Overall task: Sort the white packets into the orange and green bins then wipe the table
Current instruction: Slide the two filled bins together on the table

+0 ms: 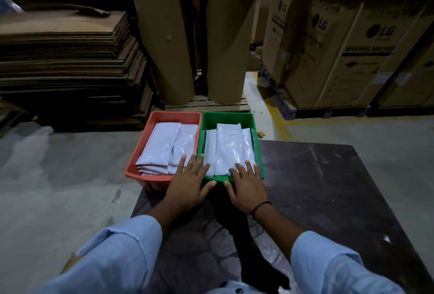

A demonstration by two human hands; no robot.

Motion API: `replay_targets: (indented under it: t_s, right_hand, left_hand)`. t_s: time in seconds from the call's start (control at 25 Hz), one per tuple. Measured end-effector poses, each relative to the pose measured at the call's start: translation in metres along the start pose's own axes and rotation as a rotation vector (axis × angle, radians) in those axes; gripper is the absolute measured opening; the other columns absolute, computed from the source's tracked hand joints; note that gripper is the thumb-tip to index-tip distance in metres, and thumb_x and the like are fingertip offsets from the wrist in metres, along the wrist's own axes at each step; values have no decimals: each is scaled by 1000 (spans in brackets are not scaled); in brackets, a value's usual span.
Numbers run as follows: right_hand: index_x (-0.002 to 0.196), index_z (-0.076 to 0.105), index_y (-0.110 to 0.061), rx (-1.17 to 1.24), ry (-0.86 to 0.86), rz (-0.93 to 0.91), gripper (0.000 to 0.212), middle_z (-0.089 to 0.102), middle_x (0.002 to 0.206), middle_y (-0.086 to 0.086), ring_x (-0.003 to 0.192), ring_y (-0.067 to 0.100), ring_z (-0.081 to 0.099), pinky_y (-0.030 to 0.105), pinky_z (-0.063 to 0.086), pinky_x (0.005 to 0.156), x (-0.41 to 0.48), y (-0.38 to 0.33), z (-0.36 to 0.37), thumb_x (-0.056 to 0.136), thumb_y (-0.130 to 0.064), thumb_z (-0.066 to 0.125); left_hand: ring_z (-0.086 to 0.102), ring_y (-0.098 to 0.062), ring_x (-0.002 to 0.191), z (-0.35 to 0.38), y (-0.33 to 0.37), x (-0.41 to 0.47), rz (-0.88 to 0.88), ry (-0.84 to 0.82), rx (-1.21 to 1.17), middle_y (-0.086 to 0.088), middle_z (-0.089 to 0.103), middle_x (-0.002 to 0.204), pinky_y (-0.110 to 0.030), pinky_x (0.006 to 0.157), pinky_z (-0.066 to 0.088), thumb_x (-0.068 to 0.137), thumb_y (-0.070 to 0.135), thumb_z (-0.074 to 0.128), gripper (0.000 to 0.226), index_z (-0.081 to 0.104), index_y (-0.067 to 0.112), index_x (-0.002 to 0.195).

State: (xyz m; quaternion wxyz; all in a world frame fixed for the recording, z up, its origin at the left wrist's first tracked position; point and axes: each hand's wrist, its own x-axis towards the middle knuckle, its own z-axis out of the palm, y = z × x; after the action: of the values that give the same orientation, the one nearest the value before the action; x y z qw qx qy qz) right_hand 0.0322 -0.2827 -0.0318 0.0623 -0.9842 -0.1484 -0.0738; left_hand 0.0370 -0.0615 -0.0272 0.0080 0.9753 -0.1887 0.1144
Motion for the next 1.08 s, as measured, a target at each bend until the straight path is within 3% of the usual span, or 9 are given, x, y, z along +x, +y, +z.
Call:
replay_targets:
  t_s: [0.2, 0.36, 0.64, 1.08]
  right_hand:
    - [145, 43, -21, 25, -80, -160, 51, 43, 152, 11, 144, 42, 30, 59, 14, 121, 15, -20, 0, 96, -33, 43]
    - [150, 37, -23, 49, -170, -213, 62, 30, 160, 10, 149, 38, 18, 59, 2, 121, 17, -33, -1, 90, -20, 49]
    - [149, 42, -19, 82, -124, -228, 65, 31, 159, 10, 150, 37, 18, 58, 2, 120, 14, -35, 4, 86, -9, 57]
    - [150, 40, -17, 73, -112, -243, 66, 26, 162, 10, 152, 33, 12, 56, -3, 122, 17, -45, -1, 87, -3, 56]
  left_hand:
    - [13, -40, 153, 1, -19, -28, -334, 30, -29, -15, 23, 165, -62, 121, 2, 95, 70, 30, 75, 44, 20, 150]
    - [-3, -48, 152, 9, -29, -48, -555, -60, -89, -15, 8, 168, -71, 114, -1, 89, 77, 22, 83, 35, 27, 154]
    - [-17, -45, 151, 12, -39, -50, -537, -95, -166, -10, -4, 169, -70, 118, -2, 86, 81, 21, 90, 23, 28, 158]
    - [-14, -43, 152, 8, -51, -50, -489, -122, -169, -9, 3, 169, -69, 118, -2, 87, 82, 22, 89, 27, 26, 157]
